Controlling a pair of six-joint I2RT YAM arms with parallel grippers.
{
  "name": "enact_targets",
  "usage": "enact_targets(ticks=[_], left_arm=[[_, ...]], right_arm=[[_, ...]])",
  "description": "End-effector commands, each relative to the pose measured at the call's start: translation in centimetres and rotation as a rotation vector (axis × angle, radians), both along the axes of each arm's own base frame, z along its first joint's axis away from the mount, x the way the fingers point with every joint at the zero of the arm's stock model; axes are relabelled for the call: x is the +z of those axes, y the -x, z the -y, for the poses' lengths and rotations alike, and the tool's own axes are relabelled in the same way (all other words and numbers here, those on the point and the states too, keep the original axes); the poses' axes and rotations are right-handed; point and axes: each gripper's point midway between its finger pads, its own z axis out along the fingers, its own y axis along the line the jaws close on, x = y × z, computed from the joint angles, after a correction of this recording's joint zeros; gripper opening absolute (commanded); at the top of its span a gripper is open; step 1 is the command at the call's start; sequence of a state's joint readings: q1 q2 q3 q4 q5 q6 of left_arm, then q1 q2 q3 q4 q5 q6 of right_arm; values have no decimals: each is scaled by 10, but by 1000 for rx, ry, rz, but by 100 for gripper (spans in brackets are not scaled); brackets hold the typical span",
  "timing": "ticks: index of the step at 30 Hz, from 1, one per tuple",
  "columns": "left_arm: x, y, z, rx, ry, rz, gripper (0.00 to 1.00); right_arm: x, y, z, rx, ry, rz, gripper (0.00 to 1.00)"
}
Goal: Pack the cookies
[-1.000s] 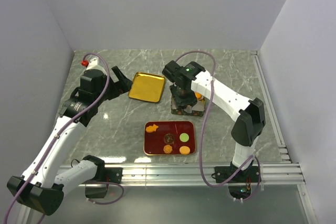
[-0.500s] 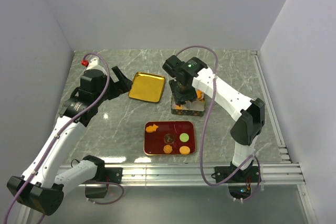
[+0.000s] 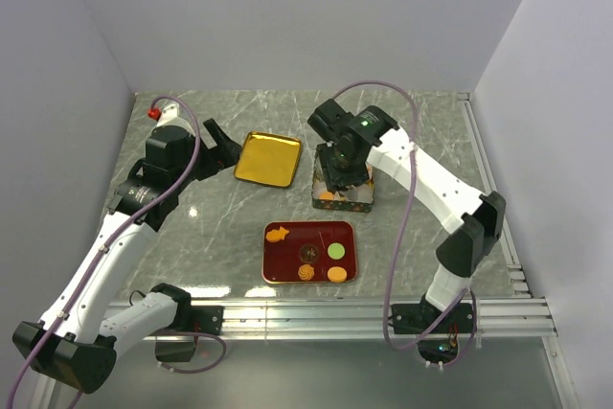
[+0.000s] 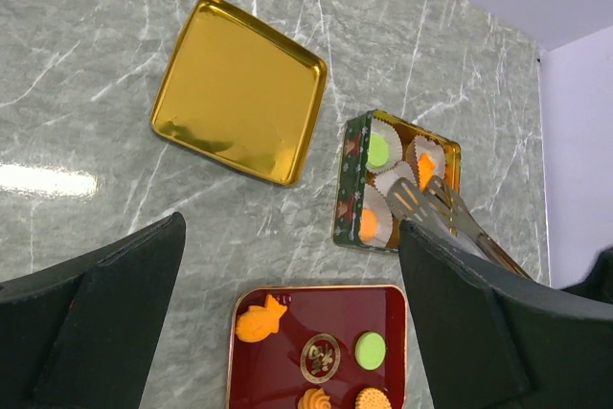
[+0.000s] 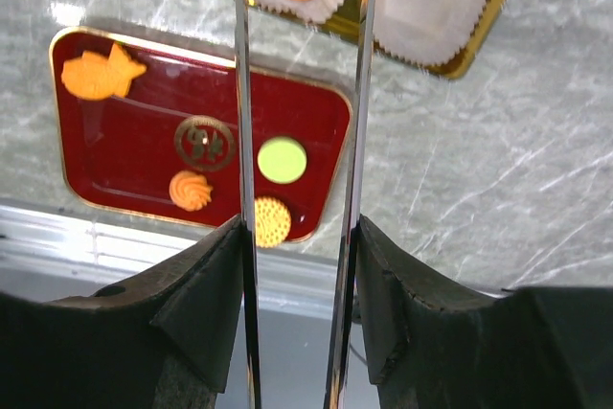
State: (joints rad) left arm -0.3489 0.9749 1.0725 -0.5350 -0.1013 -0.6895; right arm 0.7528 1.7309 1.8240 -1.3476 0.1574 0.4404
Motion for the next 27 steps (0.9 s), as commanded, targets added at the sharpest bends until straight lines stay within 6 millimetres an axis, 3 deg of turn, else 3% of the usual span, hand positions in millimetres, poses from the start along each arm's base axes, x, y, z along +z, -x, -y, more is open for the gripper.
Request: enact_targets(ticks=[1,10,17,22,27], left_arm=[[16,0,3,-27,5,66,99],[15,1,5,-37,3,65,99],[15,1,11,-52,3,63,100],[18,-3,19,-75,20,68,99],[23,-8,20,-75,16,77,99]], right_arm=[[20,15,16,-36,-32,28,54],[20,49,31,-26,-108,33,54],[0,87,50,-12,-164,-6,54],[-12,105,54,-7,-212,-21,55],[-9,118,53,26,-276,-6,56]])
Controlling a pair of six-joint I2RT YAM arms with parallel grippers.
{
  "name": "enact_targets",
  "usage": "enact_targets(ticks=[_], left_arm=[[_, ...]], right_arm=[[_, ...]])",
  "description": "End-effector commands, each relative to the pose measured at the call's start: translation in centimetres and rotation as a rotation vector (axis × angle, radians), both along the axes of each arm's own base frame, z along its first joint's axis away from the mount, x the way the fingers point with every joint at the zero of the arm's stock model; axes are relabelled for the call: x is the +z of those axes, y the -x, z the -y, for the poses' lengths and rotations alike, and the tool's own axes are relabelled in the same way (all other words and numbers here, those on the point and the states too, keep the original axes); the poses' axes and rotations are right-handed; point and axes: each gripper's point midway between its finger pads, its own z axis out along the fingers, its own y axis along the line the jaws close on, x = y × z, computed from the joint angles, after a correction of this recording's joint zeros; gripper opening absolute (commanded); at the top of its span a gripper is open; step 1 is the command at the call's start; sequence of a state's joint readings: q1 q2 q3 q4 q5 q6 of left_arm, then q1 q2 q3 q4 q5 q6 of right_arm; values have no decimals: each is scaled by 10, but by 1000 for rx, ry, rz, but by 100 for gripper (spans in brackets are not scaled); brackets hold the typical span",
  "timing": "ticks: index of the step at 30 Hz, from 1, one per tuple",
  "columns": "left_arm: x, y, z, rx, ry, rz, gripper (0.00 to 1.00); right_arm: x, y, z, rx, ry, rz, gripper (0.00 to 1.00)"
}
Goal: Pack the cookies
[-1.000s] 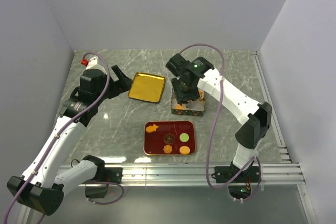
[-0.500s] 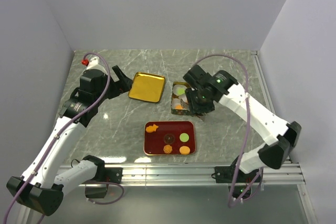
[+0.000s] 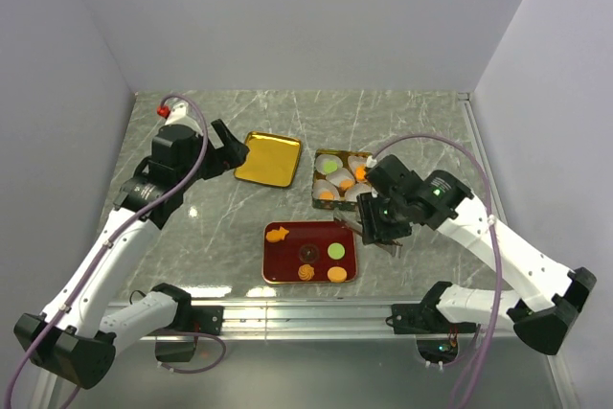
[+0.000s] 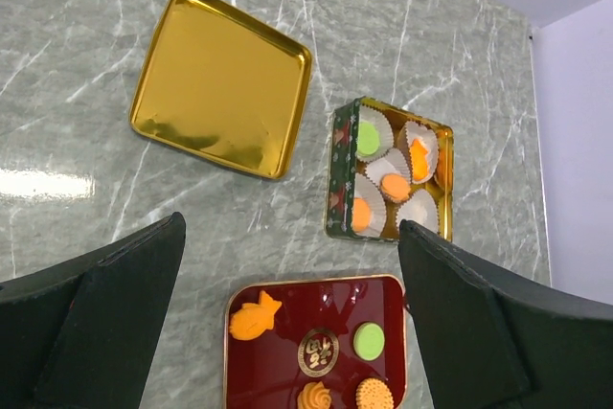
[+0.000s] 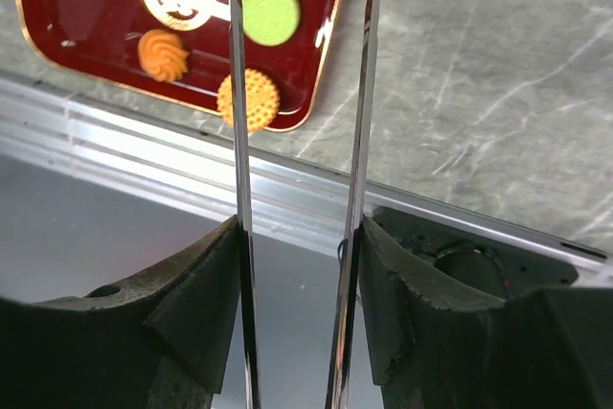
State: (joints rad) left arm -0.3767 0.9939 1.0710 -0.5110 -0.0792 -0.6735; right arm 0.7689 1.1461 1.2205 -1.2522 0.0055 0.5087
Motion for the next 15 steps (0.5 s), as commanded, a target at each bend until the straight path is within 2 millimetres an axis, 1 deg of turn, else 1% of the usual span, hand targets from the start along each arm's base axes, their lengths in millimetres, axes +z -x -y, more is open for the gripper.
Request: enact_targets(ticks=[1,5,6,8,9,12,14,15], left_arm=[[25,-8,5,-21,12,77,99],[38,-16,-4,18,-42,122,99],[44,-18,-7,20,-61,137,100],[48,-22,-9,30,-78,145,99],[55,-24,-9,32,-81,161,99],[59,-26,-9,41,-78,172,99],[66,-25,-9,41,-59,206,99],[62,-24,-9,42,-53,202,99]], right_arm=[[9,3,-11,17,-97,44,56],[7,12,-8,36,-118,45,56],[6,14,-8,40,-117,41,56],[4,18,-7,42,-126,41,56],[3,20,-8,46,-133,38,56],[0,27,-10,65,-154,20,56],[-3,30,-12,79,-158,9,56],[-3,31,-11,83,-158,9,56]])
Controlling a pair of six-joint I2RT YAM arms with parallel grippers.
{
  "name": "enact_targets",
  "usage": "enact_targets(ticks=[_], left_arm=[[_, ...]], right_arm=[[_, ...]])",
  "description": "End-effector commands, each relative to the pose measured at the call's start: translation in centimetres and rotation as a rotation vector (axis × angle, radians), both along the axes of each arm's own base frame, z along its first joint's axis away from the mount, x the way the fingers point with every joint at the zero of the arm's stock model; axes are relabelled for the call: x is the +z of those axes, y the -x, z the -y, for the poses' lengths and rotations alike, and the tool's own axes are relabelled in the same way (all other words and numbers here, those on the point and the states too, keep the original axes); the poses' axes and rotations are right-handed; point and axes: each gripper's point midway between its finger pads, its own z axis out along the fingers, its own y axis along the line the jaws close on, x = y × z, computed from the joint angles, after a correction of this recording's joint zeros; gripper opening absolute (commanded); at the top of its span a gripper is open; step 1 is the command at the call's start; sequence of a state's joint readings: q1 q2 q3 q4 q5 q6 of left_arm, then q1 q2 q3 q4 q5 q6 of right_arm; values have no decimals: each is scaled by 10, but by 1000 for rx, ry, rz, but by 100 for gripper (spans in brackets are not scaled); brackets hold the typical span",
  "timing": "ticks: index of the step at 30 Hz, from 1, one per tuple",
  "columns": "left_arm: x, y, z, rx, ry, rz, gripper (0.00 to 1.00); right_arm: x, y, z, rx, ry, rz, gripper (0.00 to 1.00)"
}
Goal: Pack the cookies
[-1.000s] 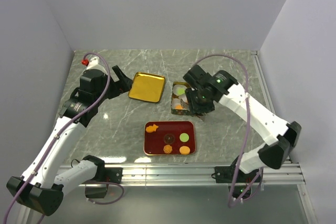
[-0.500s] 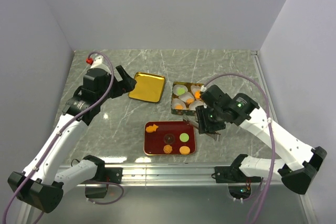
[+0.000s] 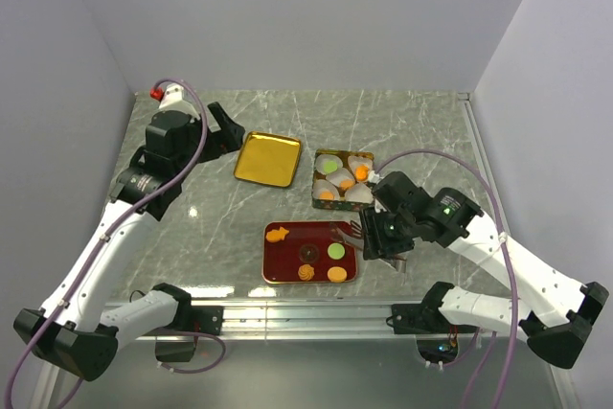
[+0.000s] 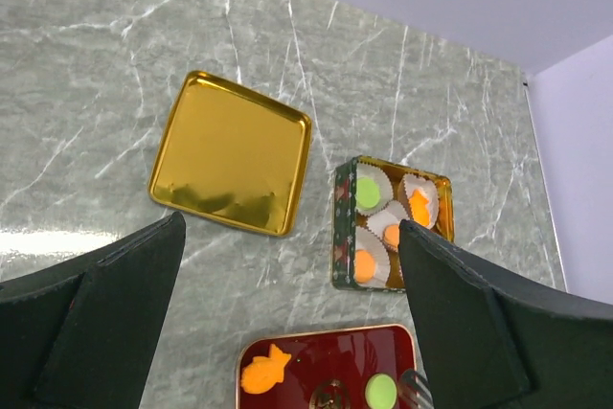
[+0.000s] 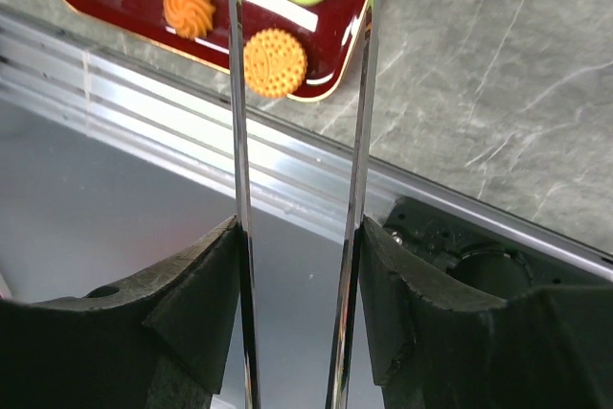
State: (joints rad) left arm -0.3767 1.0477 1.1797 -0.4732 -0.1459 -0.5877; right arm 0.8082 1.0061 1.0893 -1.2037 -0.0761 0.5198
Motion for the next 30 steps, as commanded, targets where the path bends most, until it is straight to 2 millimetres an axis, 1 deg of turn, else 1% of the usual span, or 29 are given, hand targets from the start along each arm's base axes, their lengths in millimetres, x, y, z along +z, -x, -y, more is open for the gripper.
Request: enact_targets(ticks=[1,2,5,13,17,24,30], left_arm=[[26,-1,-1,8,24,101,99],[27,0,-2,8,31,105,99],[17,3,-2,18,45,75,99],[2,16,-9,50,74,47,99],[-5,22,-11,58,88,31,100],[-8,28,-15,72,102,29,99],[-13,32,-17,77,105,22,99]], right_arm=[[5,2,-10,31,-54,20,56],[5,2,-9,36,-47,22,56],[3,3,-7,52,-28,18,56],[-9,9,-1,93,50,-15,56],[-13,10,-2,107,66,-29,56],[-25,9,-4,112,129,-70,56],[-29,8,-8,127,154,-90,56]])
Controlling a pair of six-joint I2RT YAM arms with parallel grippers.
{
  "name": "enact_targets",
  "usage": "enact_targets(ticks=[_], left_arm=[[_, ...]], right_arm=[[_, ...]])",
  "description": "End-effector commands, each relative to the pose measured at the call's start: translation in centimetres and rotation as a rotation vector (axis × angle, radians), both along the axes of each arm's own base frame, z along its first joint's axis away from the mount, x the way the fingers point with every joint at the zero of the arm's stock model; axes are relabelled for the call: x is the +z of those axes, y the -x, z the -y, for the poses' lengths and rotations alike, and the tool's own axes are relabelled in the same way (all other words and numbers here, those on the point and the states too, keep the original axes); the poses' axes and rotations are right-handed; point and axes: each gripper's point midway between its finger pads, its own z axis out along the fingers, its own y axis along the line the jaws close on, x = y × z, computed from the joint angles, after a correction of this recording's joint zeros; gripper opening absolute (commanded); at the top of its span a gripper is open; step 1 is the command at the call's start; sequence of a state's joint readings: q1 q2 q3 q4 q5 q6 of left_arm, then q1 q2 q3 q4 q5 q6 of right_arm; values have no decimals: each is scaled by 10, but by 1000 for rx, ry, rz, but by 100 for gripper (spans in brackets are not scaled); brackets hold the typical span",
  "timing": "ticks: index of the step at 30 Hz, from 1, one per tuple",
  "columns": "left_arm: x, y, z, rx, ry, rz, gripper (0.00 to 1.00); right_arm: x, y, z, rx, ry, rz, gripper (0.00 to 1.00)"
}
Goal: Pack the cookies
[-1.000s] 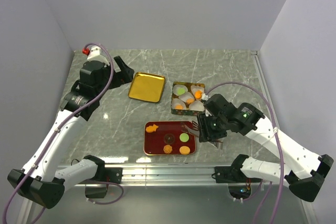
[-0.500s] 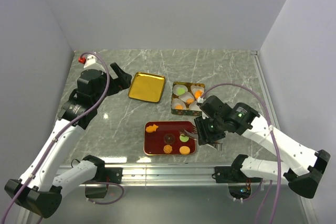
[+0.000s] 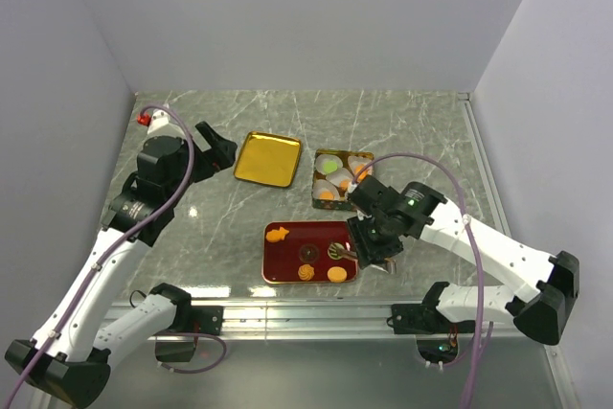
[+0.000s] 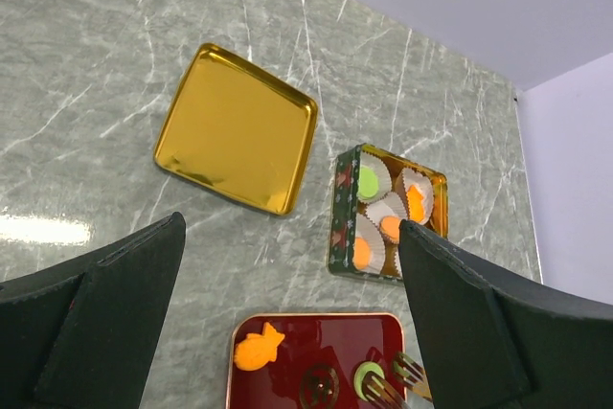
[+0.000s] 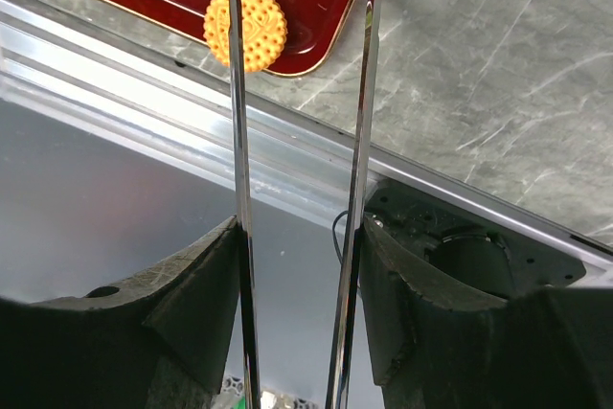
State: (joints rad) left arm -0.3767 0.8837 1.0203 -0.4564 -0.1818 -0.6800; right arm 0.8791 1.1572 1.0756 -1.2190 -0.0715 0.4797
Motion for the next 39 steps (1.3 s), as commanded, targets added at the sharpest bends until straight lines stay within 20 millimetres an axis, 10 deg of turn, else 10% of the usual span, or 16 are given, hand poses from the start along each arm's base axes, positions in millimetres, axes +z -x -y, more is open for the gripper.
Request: enact_targets(ticks=[1,39], left_arm=[[5,5,-3,17,22,19,99],[-28,17,-13,49,17,-8,99]], right_arm=[[1,-2,-3,25,7,14,56],[-6,12,-17,132,166,-50,55]])
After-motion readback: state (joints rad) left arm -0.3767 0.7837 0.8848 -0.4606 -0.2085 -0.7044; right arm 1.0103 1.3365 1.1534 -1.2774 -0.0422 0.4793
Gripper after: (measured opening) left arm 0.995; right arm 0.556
